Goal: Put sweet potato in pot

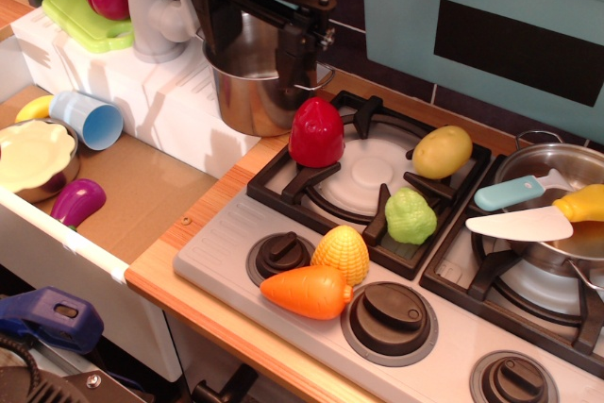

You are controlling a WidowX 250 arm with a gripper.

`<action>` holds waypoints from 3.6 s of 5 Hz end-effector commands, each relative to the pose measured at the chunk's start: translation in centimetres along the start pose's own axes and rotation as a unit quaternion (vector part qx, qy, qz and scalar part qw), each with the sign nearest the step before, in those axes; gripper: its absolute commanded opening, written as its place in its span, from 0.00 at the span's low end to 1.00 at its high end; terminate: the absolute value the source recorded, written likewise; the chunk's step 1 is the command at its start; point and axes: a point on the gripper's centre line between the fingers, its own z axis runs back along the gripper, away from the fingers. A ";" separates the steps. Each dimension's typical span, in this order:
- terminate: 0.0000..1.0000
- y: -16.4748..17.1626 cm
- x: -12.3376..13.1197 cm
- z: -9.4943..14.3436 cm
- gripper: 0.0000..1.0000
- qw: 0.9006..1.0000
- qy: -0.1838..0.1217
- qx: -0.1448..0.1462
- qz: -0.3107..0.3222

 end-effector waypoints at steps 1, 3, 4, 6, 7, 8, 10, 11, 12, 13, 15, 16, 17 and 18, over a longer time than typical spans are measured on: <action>0.00 -1.2 1.3 0.1 1.00 0.999 -0.029 -0.017 -0.001; 0.00 -2.4 1.8 -1.6 1.00 0.998 -0.053 -0.035 0.002; 0.00 -2.6 2.0 -2.8 1.00 0.997 -0.058 -0.045 0.003; 0.00 -3.0 2.1 -4.8 1.00 0.996 -0.067 -0.060 0.005; 0.00 -3.4 2.4 -5.7 1.00 0.995 -0.072 -0.071 0.008; 0.00 -3.8 2.1 -6.5 1.00 0.994 -0.074 -0.075 0.015; 0.00 -4.0 2.4 -7.4 0.00 0.994 -0.073 -0.081 0.023; 0.00 -4.2 2.1 -4.3 0.00 0.997 -0.039 -0.059 0.031; 0.00 -3.5 1.6 -0.6 0.00 0.999 0.002 -0.025 0.035; 0.00 -1.0 1.4 0.7 0.00 1.000 -0.001 0.014 0.016; 0.00 5.0 6.0 0.7 0.00 0.993 -0.060 0.068 -0.078; 0.00 6.8 7.9 0.1 0.00 0.988 -0.088 0.075 -0.100; 0.00 8.0 8.2 -0.8 1.00 0.983 -0.126 0.081 -0.106; 0.00 8.0 8.2 -0.8 1.00 0.983 -0.126 0.081 -0.106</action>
